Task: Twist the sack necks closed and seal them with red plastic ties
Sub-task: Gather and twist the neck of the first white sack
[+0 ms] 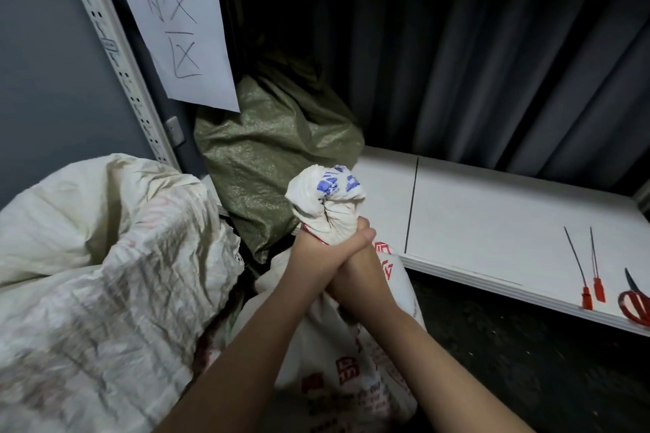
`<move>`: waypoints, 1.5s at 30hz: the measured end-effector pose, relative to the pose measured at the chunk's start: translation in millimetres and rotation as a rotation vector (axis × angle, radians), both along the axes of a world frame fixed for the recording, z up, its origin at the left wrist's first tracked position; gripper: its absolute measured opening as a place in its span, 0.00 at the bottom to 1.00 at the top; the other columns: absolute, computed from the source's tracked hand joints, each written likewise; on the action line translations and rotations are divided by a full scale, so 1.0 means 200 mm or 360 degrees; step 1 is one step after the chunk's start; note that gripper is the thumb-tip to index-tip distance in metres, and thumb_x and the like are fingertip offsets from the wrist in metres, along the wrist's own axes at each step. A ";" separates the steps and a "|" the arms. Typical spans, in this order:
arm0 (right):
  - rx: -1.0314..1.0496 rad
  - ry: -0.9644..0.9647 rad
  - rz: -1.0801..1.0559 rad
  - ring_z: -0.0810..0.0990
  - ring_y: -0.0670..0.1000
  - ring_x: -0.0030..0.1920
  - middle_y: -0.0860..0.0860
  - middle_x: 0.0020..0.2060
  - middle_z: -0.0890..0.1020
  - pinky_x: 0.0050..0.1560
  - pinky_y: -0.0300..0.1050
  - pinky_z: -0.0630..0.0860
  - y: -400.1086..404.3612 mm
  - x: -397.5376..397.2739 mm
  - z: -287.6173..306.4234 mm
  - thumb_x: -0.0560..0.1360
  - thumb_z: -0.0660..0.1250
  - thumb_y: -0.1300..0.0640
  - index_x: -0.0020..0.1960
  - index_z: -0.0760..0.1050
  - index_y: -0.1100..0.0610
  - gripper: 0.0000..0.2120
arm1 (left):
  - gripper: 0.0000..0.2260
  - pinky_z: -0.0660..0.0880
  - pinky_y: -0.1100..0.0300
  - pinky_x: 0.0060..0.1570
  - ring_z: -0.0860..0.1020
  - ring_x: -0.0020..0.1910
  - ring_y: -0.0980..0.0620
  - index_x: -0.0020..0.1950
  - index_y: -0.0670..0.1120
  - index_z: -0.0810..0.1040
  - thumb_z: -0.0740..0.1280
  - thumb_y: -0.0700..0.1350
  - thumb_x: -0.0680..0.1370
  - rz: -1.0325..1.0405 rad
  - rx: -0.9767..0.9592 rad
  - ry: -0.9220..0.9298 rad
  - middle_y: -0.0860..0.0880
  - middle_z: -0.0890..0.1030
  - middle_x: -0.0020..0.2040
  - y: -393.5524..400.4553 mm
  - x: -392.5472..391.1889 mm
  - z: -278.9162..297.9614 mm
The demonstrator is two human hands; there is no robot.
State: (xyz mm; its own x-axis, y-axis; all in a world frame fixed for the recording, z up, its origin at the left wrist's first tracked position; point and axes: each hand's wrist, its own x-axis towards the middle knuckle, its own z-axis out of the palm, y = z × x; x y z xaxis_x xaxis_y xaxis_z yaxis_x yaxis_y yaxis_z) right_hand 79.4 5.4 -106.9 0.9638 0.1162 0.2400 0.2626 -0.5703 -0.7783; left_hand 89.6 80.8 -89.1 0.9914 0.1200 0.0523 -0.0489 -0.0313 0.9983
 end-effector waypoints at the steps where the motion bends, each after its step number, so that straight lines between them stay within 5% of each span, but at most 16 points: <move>1: -0.0083 -0.0011 0.0041 0.73 0.51 0.62 0.52 0.60 0.73 0.62 0.43 0.69 0.00 0.00 0.00 0.75 0.66 0.55 0.69 0.63 0.59 0.25 | 0.21 0.70 0.64 0.62 0.78 0.58 0.59 0.56 0.52 0.78 0.79 0.43 0.65 0.0024 -0.0043 -0.0021 0.56 0.81 0.55 0.00 0.01 0.00; 4: -0.0345 -0.0260 0.0058 0.71 0.51 0.65 0.50 0.66 0.72 0.66 0.43 0.67 0.00 0.01 -0.01 0.71 0.64 0.49 0.73 0.62 0.53 0.32 | 0.13 0.73 0.66 0.57 0.80 0.53 0.61 0.45 0.55 0.80 0.78 0.44 0.65 0.0113 -0.0161 -0.0044 0.60 0.83 0.48 0.00 0.03 -0.01; 8: -0.0028 -0.0015 -0.0084 0.65 0.46 0.71 0.48 0.73 0.64 0.69 0.48 0.65 -0.02 -0.01 -0.03 0.63 0.72 0.47 0.76 0.47 0.52 0.50 | 0.11 0.74 0.67 0.53 0.81 0.50 0.62 0.44 0.53 0.81 0.74 0.37 0.70 0.0209 -0.0225 -0.0125 0.61 0.84 0.44 -0.01 0.02 -0.01; 12: -0.0117 0.0240 -0.0030 0.56 0.48 0.75 0.47 0.75 0.57 0.74 0.55 0.54 -0.03 -0.06 -0.08 0.57 0.73 0.45 0.77 0.39 0.52 0.60 | 0.09 0.74 0.71 0.46 0.82 0.45 0.65 0.42 0.51 0.81 0.73 0.37 0.71 0.0180 -0.0291 -0.0076 0.61 0.84 0.39 0.02 0.02 0.00; 15: -0.0166 0.0215 -0.0092 0.58 0.46 0.73 0.43 0.73 0.60 0.74 0.54 0.54 -0.02 -0.04 -0.09 0.60 0.77 0.47 0.77 0.44 0.51 0.57 | 0.07 0.76 0.60 0.56 0.82 0.50 0.58 0.46 0.48 0.83 0.75 0.41 0.70 0.0197 -0.0358 -0.0014 0.55 0.85 0.46 0.01 0.01 -0.01; 17: -0.0272 0.0124 -0.0159 0.63 0.47 0.71 0.44 0.71 0.64 0.72 0.52 0.58 -0.03 -0.04 -0.10 0.63 0.75 0.46 0.76 0.49 0.53 0.51 | 0.16 0.74 0.50 0.63 0.82 0.54 0.53 0.52 0.46 0.83 0.77 0.48 0.66 0.0206 -0.0330 -0.0016 0.52 0.85 0.50 0.00 0.01 -0.01; 20: -0.0395 -0.0053 -0.0242 0.73 0.53 0.62 0.52 0.63 0.73 0.62 0.49 0.70 -0.02 -0.03 -0.15 0.67 0.66 0.42 0.74 0.58 0.58 0.41 | 0.18 0.64 0.44 0.70 0.78 0.60 0.53 0.52 0.59 0.81 0.75 0.55 0.64 0.0277 -0.0113 -0.0115 0.57 0.84 0.53 -0.03 0.01 -0.02; 24: -0.0501 -0.0068 -0.0194 0.74 0.54 0.58 0.52 0.58 0.73 0.56 0.49 0.71 -0.01 0.01 -0.20 0.68 0.56 0.41 0.73 0.61 0.58 0.37 | 0.07 0.74 0.59 0.58 0.81 0.50 0.60 0.45 0.49 0.83 0.76 0.43 0.68 0.0319 -0.0111 -0.0070 0.56 0.85 0.46 -0.04 0.02 -0.02; 28: -0.0405 -0.0106 -0.0236 0.76 0.54 0.54 0.52 0.53 0.76 0.53 0.49 0.72 -0.02 0.03 -0.21 0.69 0.54 0.41 0.68 0.67 0.58 0.33 | 0.11 0.73 0.74 0.49 0.81 0.49 0.63 0.49 0.47 0.82 0.76 0.37 0.69 0.0289 -0.0208 -0.0083 0.56 0.84 0.48 -0.04 0.03 -0.02; 31: -0.0366 -0.0030 -0.0238 0.74 0.53 0.57 0.51 0.54 0.75 0.55 0.47 0.67 -0.03 0.02 -0.20 0.68 0.64 0.42 0.66 0.67 0.57 0.31 | 0.12 0.75 0.71 0.50 0.82 0.49 0.61 0.50 0.46 0.82 0.76 0.36 0.69 0.0282 -0.0291 -0.0016 0.55 0.84 0.48 -0.03 0.03 0.00; 35: -0.0197 0.0053 -0.0207 0.70 0.50 0.63 0.48 0.60 0.72 0.63 0.46 0.65 -0.05 0.00 -0.15 0.61 0.73 0.46 0.70 0.61 0.54 0.42 | 0.11 0.75 0.73 0.46 0.81 0.45 0.61 0.45 0.51 0.79 0.72 0.34 0.71 0.0305 -0.0360 0.0050 0.58 0.82 0.44 -0.03 0.02 0.02; 37: -0.0055 0.0204 -0.0192 0.69 0.47 0.64 0.44 0.64 0.72 0.66 0.48 0.66 -0.05 0.01 -0.14 0.58 0.72 0.43 0.72 0.57 0.48 0.46 | 0.12 0.76 0.66 0.52 0.81 0.50 0.56 0.51 0.48 0.79 0.70 0.33 0.72 0.0334 -0.0397 0.0064 0.53 0.83 0.49 -0.04 0.01 0.02; 40: -0.0128 0.0310 -0.0129 0.74 0.45 0.61 0.41 0.60 0.75 0.62 0.50 0.72 -0.02 0.05 -0.20 0.60 0.62 0.34 0.68 0.64 0.48 0.39 | 0.15 0.73 0.58 0.62 0.80 0.56 0.52 0.57 0.44 0.77 0.70 0.33 0.72 0.0317 -0.0451 0.0082 0.49 0.81 0.56 -0.04 0.00 0.02; 43: -0.0151 0.0298 -0.0131 0.78 0.48 0.52 0.44 0.51 0.76 0.52 0.49 0.77 -0.01 0.04 -0.21 0.60 0.58 0.34 0.62 0.68 0.52 0.36 | 0.16 0.71 0.65 0.59 0.78 0.53 0.56 0.54 0.51 0.74 0.69 0.32 0.73 0.0295 -0.0440 0.0044 0.54 0.80 0.53 -0.06 -0.01 0.02; 45: -0.0193 0.0148 -0.0162 0.77 0.49 0.53 0.46 0.51 0.75 0.53 0.45 0.74 -0.01 0.03 -0.20 0.62 0.56 0.35 0.64 0.67 0.53 0.36 | 0.17 0.71 0.77 0.47 0.78 0.44 0.67 0.46 0.53 0.74 0.68 0.30 0.73 0.0292 -0.0385 -0.0011 0.61 0.78 0.45 -0.07 -0.01 0.03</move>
State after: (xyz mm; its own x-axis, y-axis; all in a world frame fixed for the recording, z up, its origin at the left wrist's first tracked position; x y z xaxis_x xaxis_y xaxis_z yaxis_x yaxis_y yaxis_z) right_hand 84.7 3.6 -147.0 0.9894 0.0398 0.1395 0.1290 -0.6816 -0.7203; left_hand 87.1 66.2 -83.6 0.9516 0.3071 0.0072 -0.0715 0.1986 0.9775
